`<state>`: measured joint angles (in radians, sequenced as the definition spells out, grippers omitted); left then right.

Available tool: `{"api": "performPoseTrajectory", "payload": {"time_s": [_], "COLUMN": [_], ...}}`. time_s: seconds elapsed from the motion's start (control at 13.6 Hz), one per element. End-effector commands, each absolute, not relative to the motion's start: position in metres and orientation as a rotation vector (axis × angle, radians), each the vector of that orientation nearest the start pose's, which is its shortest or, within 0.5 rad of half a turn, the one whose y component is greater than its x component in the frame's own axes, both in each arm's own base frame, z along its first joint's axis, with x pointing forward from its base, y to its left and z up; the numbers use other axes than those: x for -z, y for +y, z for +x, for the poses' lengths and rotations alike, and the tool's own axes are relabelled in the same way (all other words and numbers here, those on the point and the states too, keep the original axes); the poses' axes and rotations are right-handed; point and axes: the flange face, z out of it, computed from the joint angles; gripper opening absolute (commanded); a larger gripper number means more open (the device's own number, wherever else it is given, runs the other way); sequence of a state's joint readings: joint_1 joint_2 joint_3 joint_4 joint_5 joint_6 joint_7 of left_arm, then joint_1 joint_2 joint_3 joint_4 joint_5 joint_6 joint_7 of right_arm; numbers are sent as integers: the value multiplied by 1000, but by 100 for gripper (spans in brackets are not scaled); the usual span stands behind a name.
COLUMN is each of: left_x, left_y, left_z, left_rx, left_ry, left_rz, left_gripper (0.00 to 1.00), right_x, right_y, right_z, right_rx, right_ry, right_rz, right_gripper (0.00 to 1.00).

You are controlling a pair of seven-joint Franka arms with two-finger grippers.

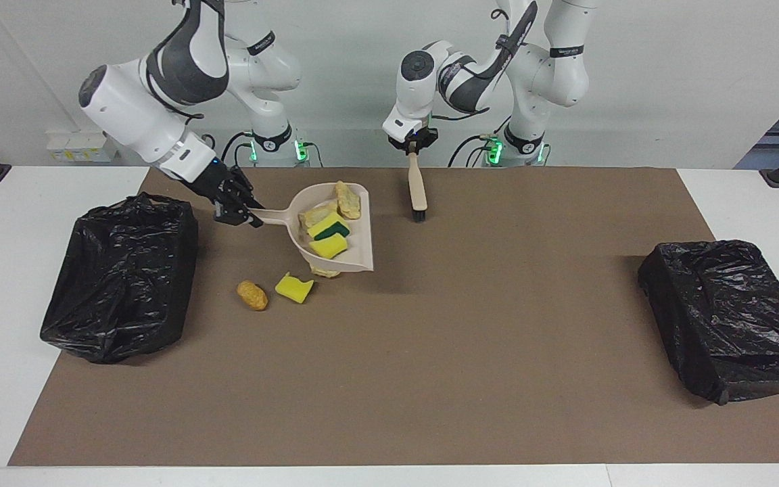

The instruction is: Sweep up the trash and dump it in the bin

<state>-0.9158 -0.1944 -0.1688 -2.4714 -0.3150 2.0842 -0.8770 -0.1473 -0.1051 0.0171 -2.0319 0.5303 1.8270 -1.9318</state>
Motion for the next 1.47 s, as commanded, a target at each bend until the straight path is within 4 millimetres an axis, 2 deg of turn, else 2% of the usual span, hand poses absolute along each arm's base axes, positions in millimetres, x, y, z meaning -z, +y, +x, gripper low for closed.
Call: {"api": "performPoseTrajectory", "payload": {"time_s": [0.0,0.07,0.15,0.22,0.44,0.52,0.66,0.88,1.1,1.25,1.4], "left_x": [-346,-346,-347,-349,-377,-392,-418,-450,-505,-542,-574], "left_y": [-376,-375,-374,-372,-359,-348,-327,-278,-211,-170,-134], "left_z": [203,204,206,211,254,272,310,374,436,460,474], "left_rx": [-464,-475,-479,-484,-485,-438,-372,-223,-129,-113,-81], "left_ry": [47,42,36,54,90,122,162,181,253,306,344], "left_rz": [-3078,-3070,-3067,-3067,-3069,-3052,-3038,-3036,-3072,-3083,-3091], "left_gripper": [50,72,100,100,100,100,100,100,100,100,100], "right_x": [-511,-515,-521,-526,-541,-540,-552,-567,-570,-572,-580], "right_y": [-78,-98,-117,-139,-202,-227,-265,-315,-346,-355,-350], "right_z": [526,527,531,534,525,519,515,498,483,484,491], "right_rx": [-639,-618,-585,-540,-469,-426,-369,-277,-99,17,158], "right_ry": [2501,2474,2448,2415,2282,2234,2214,2198,2184,2139,2081], "right_rz": [2329,2348,2360,2367,2419,2444,2387,2316,2245,2208,2173], "right_gripper": [0,0,0,0,0,0,0,0,0,0,0]}}
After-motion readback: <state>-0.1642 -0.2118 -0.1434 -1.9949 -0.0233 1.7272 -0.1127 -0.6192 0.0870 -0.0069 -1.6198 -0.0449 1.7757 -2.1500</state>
